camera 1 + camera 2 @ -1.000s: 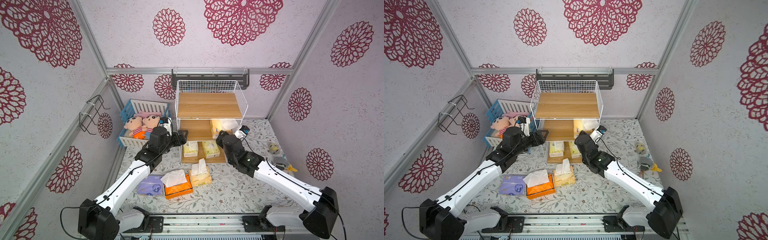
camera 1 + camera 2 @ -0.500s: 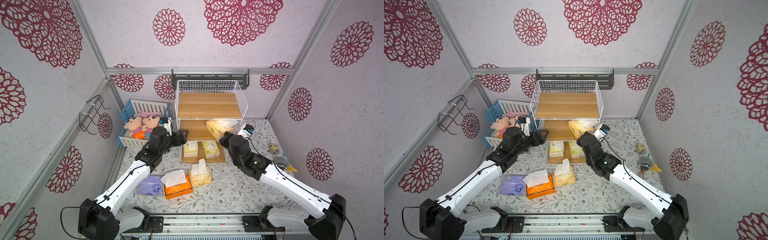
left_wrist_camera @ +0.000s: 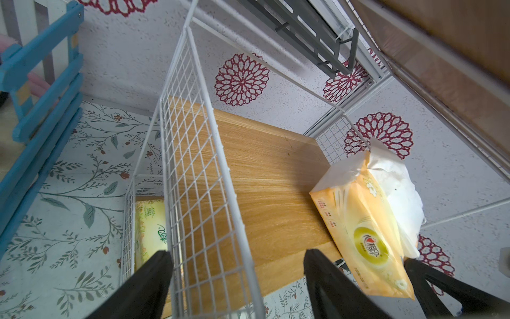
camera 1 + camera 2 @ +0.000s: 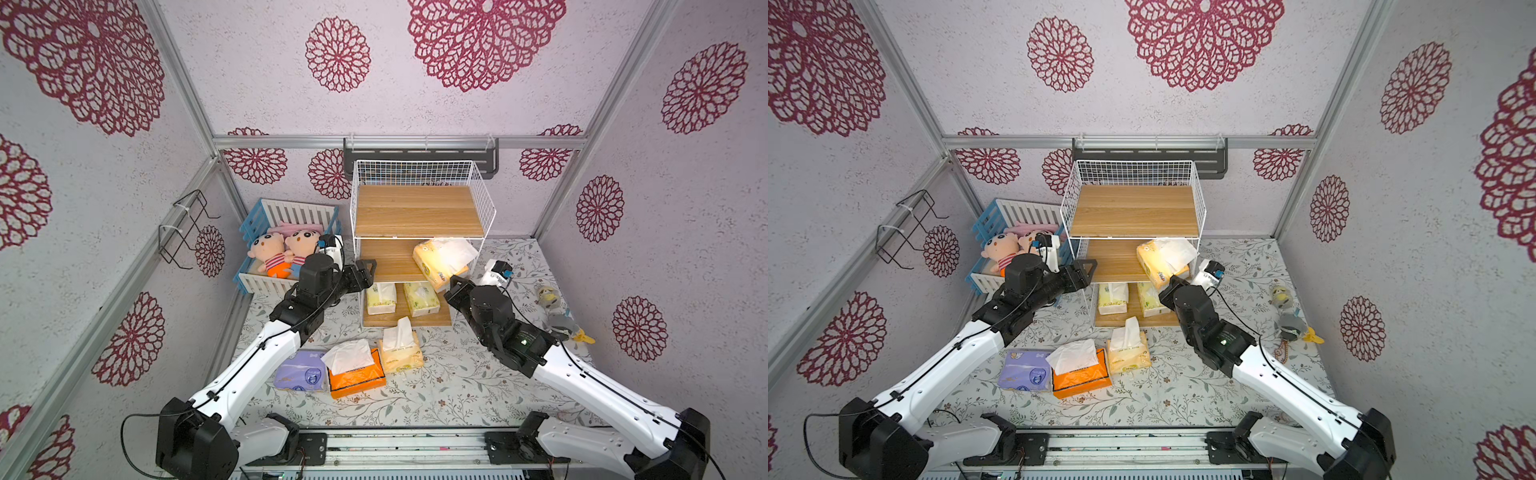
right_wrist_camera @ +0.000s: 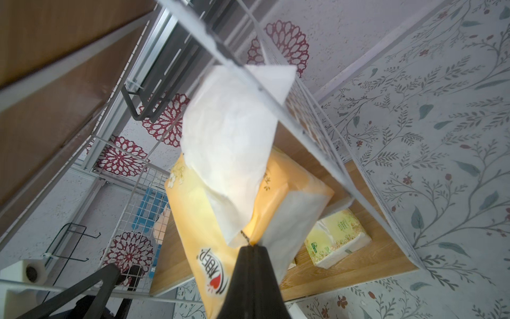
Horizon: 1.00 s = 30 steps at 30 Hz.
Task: Remove the tissue boxes from the shelf
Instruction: Pick up a box of tissues from the shelf, then place the box of tissues at the center of the board.
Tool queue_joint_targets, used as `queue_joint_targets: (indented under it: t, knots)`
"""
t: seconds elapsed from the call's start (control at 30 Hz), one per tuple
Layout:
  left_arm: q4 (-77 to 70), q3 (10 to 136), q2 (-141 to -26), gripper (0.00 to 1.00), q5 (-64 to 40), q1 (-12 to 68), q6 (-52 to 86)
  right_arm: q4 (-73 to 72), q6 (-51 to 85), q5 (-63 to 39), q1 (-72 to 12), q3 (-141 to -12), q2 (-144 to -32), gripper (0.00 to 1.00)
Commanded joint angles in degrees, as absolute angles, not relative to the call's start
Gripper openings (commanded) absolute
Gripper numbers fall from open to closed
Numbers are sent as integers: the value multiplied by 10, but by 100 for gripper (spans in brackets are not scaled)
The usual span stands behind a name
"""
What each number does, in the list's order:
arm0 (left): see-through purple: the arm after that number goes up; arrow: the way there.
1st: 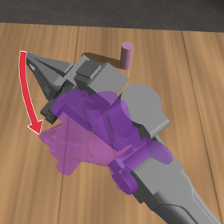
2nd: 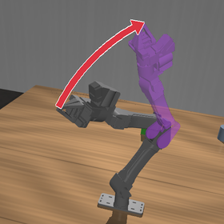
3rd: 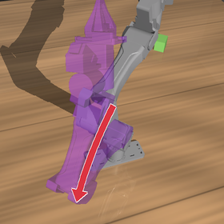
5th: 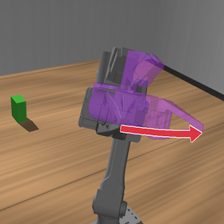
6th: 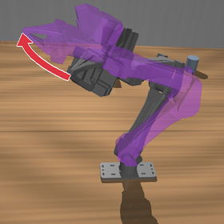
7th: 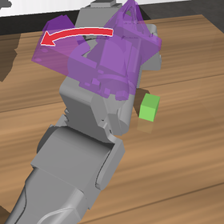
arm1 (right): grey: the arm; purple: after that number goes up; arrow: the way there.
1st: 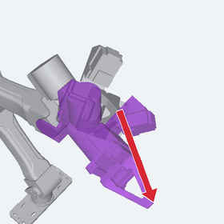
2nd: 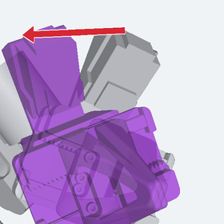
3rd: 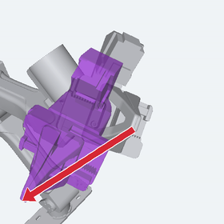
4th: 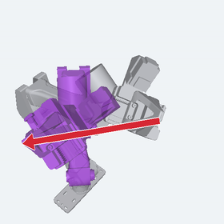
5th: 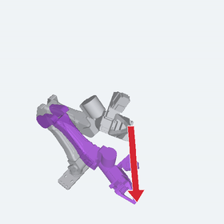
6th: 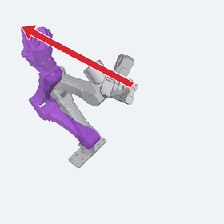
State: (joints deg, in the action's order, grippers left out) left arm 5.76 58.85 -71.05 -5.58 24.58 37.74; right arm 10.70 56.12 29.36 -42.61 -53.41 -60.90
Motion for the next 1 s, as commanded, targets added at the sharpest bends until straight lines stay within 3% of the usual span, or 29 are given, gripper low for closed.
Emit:
queue_joint_targets:
  t: [0.0,0.47,0.97]
  knots:
    - [64,594,-693,82,-45,242,374,118,543,255,-425,-524,-580,0]
    - [74,626,-694,81,-44,244,392,183,569,194,-429,-450,-461,0]
    - [107,628,-647,81,-12,247,392,204,617,127,-447,-274,-380,0]
